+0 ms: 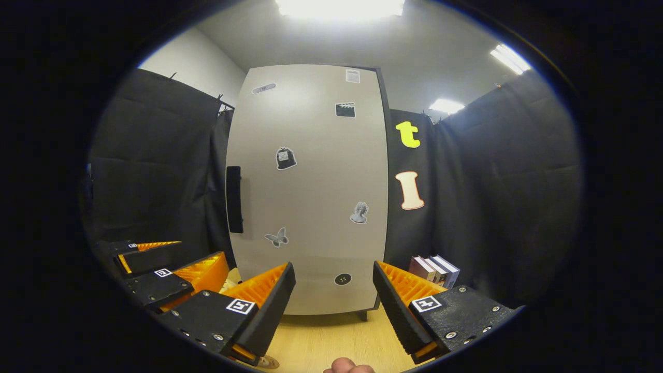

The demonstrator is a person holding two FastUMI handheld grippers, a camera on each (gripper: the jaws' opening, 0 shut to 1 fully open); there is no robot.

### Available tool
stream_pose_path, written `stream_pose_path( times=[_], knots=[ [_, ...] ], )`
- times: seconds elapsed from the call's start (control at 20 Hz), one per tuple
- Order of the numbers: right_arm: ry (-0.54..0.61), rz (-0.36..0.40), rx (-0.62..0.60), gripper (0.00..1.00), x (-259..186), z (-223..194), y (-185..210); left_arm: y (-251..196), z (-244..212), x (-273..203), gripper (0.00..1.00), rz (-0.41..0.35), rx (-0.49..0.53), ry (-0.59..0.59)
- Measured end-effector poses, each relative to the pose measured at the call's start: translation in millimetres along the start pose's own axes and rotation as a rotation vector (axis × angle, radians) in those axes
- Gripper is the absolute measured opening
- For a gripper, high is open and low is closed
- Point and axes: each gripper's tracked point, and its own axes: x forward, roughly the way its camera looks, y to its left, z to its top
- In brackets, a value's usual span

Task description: Open the cabinet door with the right hand, grasp the bottle in the cabinet with the left hand and place it on the coaster, then close the cabinet door with the right hand.

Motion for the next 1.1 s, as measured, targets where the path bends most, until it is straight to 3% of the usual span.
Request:
stream_pose_path(
  times=[1.1],
  knots=[
    [0.000, -0.010, -0.018, 0.94, -10.3, 0.9, -6.4, -1.2, -3.2, -0.9, 0.90, -0.001, 0.001, 0.010]
  ],
)
